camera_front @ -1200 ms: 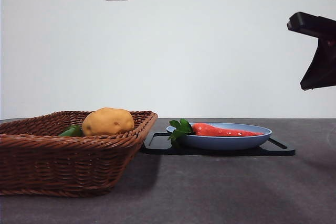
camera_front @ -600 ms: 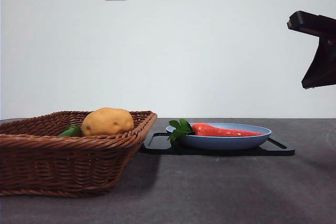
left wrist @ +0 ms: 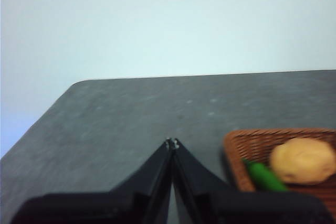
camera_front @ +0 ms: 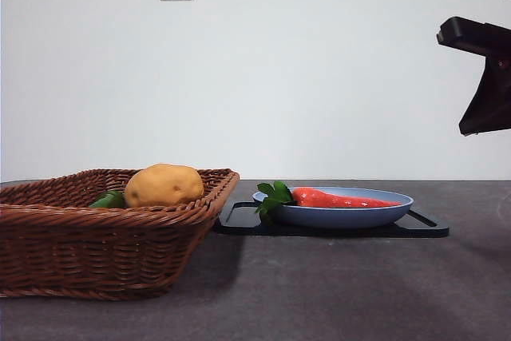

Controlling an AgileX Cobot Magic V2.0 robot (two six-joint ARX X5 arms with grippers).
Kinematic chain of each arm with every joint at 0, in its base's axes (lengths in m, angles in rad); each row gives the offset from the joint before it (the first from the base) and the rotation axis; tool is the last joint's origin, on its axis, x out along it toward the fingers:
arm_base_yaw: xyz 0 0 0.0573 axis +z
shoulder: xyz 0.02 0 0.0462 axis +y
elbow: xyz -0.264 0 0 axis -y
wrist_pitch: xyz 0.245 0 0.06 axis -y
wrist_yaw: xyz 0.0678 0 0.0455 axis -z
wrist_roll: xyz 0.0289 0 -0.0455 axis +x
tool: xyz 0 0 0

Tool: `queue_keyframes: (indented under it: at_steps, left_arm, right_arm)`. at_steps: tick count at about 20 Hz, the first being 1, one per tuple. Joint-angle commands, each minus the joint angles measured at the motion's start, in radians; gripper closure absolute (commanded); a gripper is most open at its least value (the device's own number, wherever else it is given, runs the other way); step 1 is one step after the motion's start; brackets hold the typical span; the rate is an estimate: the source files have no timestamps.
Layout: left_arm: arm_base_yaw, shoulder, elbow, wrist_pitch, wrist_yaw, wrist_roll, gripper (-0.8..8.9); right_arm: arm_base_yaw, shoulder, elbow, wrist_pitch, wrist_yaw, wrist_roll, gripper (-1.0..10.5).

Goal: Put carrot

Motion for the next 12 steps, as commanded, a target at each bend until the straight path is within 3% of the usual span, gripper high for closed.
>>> queue_keyframes:
  at_steps: [1,8,12]
  left_arm:
    - [0.039,-0.039,-0.061,0.017,0.001,-0.021,8.05]
    - [0.079,-0.074,-0.186,0.021,0.005,-0.068,8.05]
    - [0.079,-0.074,-0.210,0.010,0.071,-0.105,8.05]
  right_arm:
    - [0.006,0.004,0.009,0.010,0.005,0.011,9.4]
    - [0.005,0.004,0.009,0.011,0.005,0.011,9.4]
    - [0.006,0.004,0.009,0.011,0.005,0.011,9.4]
